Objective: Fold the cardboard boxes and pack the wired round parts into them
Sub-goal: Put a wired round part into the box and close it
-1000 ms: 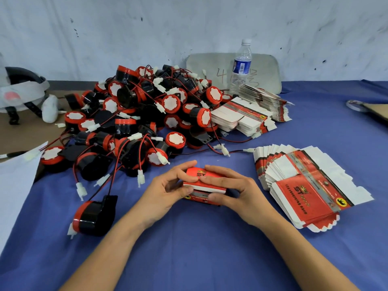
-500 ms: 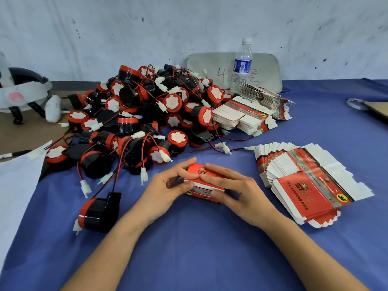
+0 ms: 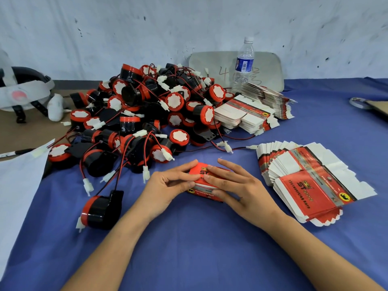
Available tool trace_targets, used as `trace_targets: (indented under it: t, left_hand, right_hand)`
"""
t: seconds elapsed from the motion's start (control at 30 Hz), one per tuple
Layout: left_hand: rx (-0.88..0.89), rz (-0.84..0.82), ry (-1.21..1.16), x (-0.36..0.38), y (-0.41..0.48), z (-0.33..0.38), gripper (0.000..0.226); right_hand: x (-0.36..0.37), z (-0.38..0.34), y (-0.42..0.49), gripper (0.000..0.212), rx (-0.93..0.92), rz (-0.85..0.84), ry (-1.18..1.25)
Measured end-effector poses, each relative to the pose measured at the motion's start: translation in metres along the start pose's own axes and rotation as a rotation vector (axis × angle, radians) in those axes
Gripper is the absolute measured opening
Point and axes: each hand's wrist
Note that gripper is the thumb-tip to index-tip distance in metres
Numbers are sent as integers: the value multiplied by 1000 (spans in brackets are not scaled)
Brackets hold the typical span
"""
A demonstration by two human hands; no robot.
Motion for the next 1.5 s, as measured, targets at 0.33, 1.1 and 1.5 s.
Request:
trace_targets:
  t: [0.33, 1.1, 1.5]
  left_hand:
    - [180, 116, 326, 3, -1, -6, 26]
    - [271, 78, 847, 18, 5, 10, 35]
    - [329, 206, 591, 34, -31, -3, 46]
  right_hand:
    - [1, -3, -5, 35, -64, -15, -203]
    - [-24, -55, 92, 22, 305, -714, -523]
    - [9, -46, -10, 77, 654, 140, 185]
Point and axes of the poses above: each hand's wrist, its own y-axis towards the middle knuckle, its own x-axis out of the palm, z = x × y, and after that the axes turned 8 degrees about -x, right-handed
